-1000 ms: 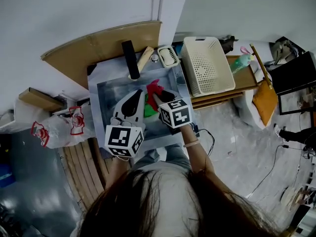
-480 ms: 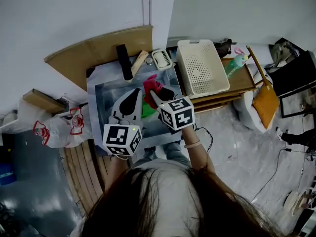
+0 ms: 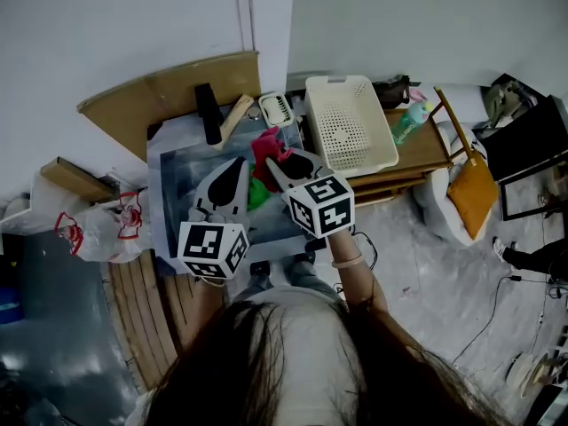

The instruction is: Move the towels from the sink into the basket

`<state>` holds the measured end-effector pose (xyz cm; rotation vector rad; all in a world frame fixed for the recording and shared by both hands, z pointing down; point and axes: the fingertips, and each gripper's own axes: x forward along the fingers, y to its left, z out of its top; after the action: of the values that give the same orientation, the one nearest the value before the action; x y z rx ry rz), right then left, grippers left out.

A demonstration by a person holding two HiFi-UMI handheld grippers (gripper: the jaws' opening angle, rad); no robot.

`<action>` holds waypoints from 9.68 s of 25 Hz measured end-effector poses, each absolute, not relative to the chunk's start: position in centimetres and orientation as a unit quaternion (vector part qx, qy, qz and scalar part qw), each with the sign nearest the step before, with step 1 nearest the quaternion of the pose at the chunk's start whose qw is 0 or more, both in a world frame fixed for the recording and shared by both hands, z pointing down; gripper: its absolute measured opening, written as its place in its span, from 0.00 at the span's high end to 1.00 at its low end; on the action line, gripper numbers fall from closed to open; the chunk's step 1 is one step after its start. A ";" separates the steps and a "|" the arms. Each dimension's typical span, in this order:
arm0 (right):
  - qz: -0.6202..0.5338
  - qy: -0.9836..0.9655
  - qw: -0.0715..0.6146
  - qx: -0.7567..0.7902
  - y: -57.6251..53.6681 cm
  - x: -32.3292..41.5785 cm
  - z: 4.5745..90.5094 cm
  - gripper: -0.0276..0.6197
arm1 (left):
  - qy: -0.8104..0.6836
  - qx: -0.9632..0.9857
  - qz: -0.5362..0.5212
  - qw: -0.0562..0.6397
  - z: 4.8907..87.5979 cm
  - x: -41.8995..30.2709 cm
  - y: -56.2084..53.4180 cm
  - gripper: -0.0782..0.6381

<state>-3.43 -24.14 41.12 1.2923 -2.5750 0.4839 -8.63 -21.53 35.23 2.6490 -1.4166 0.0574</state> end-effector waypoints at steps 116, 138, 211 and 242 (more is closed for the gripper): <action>0.098 -0.802 0.225 0.545 -24.6 16.4 48.0 0.91 | -0.452 0.890 0.035 0.050 35.2 1.7 -15.1 0.88; 0.050 -0.802 0.174 0.570 -15.5 9.7 43.5 0.92 | -0.456 0.889 0.017 0.031 34.0 -5.3 -6.4 0.88; 0.166 -0.884 0.345 0.268 -24.8 -13.2 62.1 0.68 | -0.603 0.790 0.033 0.105 40.2 -17.2 -19.4 0.88; 0.249 -0.821 0.440 0.265 -27.4 -13.7 74.9 0.46 | -0.627 0.762 0.042 0.160 45.1 -20.7 -23.6 0.88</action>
<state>-13.72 -27.43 74.89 0.6595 -2.0403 0.6173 -20.67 -23.56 45.13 2.1759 -1.7901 0.1211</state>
